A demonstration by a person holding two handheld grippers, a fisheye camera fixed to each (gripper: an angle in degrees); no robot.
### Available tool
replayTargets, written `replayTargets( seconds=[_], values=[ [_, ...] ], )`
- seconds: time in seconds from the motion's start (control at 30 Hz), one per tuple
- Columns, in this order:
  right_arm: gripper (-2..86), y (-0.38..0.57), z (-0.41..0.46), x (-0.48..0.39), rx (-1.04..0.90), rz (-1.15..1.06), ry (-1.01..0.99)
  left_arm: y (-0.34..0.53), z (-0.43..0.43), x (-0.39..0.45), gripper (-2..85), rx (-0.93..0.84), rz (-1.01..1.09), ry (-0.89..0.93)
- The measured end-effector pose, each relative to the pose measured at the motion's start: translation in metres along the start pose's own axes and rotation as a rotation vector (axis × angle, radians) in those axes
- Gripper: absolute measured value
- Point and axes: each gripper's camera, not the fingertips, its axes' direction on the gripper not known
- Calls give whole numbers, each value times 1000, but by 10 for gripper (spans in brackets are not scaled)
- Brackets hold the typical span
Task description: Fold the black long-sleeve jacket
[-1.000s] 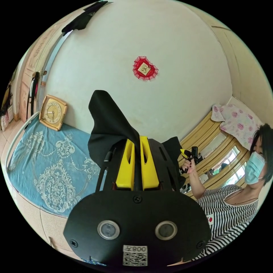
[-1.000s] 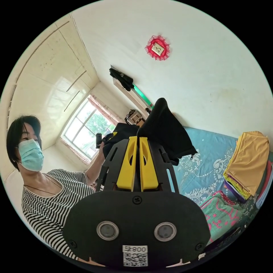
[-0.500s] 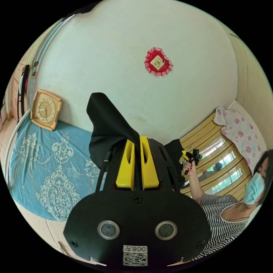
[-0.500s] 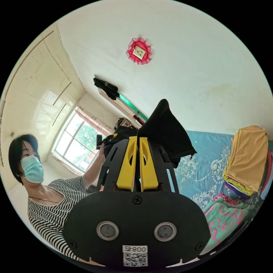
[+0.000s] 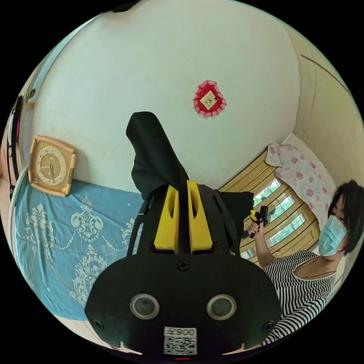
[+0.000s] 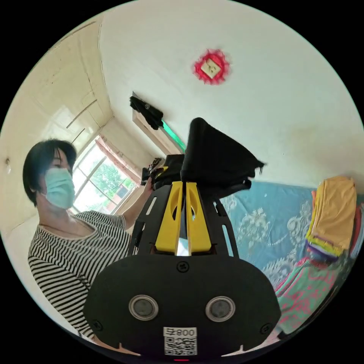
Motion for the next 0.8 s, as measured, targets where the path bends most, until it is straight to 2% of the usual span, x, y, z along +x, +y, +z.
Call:
replayTargets(
  seconds=[0.07,0.13,0.17,0.2,0.23,0.3,0.37,0.43,0.53,0.7,0.8],
  values=[
    [9,41,47,38,-120,194,50,65,4,-70,63,-43,-160,-20],
    [7,96,94,90,-278,449,138,185,2,-172,67,-34,-499,-79],
    [5,140,121,124,-386,638,123,219,-1,-193,68,-22,-576,-92],
    [3,182,144,149,-477,804,89,292,-7,-228,69,-29,-745,-144],
    [3,200,152,158,-485,885,94,365,-15,-249,70,-19,-921,-193],
    [1,236,180,168,-433,1023,-17,455,-23,-253,71,30,-1049,-177],
    [0,234,206,170,-482,1006,21,516,-15,-244,72,-12,-1104,-182],
    [0,219,237,179,-539,969,27,565,22,-233,74,-196,-1135,-190],
    [0,173,285,198,-620,824,126,591,88,-224,80,-383,-1074,-197],
    [1,97,372,250,-783,586,451,639,186,-225,100,-584,-1018,-175],
    [8,77,416,281,-829,517,580,691,218,-235,106,-661,-1067,-195]
  ],
)
